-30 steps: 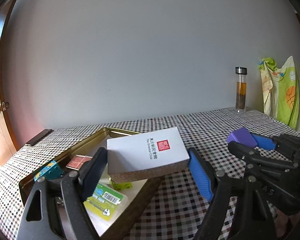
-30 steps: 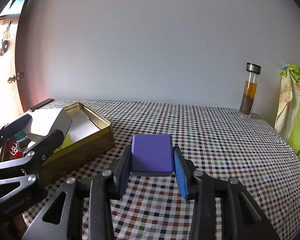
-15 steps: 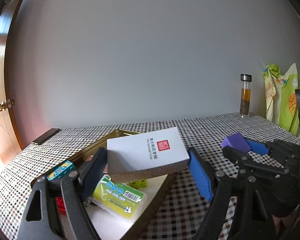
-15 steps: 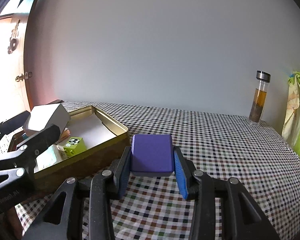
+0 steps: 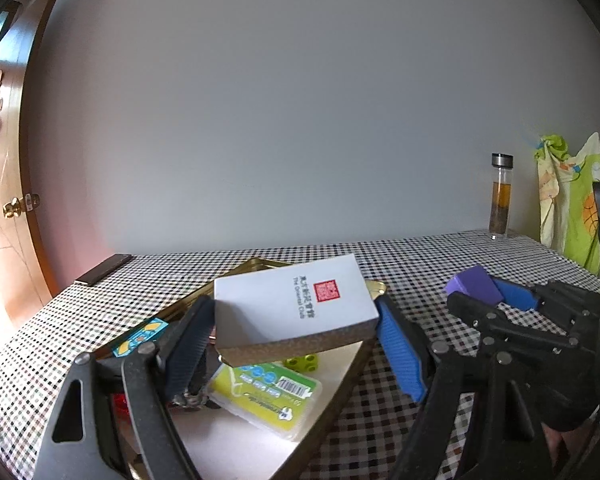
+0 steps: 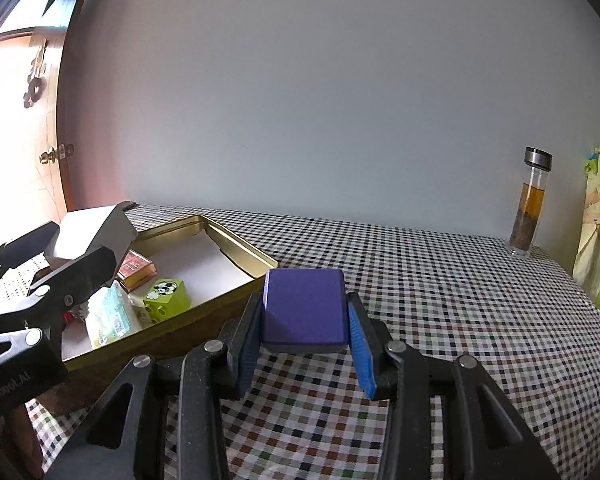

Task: Organize rigid objects
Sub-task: 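Carry the purple block with the right gripper while the left gripper carries the white box over the tin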

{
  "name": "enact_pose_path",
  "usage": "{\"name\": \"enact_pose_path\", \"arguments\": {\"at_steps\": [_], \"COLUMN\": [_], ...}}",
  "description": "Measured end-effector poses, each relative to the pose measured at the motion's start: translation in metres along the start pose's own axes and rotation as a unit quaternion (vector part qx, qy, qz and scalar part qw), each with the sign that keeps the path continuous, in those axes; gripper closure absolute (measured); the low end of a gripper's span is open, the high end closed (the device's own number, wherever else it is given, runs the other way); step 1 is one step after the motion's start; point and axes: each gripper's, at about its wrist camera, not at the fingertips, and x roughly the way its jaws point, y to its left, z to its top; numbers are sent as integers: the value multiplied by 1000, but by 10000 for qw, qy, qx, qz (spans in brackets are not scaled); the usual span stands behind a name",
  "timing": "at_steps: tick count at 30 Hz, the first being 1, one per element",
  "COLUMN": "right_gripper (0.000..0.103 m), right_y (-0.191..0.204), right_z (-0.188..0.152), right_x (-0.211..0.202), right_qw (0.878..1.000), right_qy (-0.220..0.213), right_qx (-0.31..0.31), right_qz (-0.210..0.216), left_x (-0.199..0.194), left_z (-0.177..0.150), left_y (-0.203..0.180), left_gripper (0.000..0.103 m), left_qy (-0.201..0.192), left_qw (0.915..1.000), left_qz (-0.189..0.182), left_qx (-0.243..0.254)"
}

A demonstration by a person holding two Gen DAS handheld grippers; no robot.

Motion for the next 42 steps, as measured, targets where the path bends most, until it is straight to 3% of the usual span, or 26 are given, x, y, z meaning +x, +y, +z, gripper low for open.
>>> {"name": "enact_pose_path", "arguments": {"at_steps": [22,28,36,42], "right_gripper": [60,60,60,60], "right_y": [39,48,62,72], "right_z": [3,13,34,44], "right_x": [9,11,11,17], "right_qw": [9993,9985,9968,9956], "right_qy": [-55,-127,-316,-311], "right_qx": [-195,-297,-452,-507], "right_qz": [322,433,573,731], "left_x": [-3,-2,5,13], "left_z": [-7,-3,1,-4], "left_y": [34,53,83,89], "left_gripper": [22,22,22,22], "left_qy": [38,80,303,539], "left_qw": [9996,9987,9958,9945], "left_qz": [216,441,818,857], "left_qx": [-176,-237,-294,-271]}}
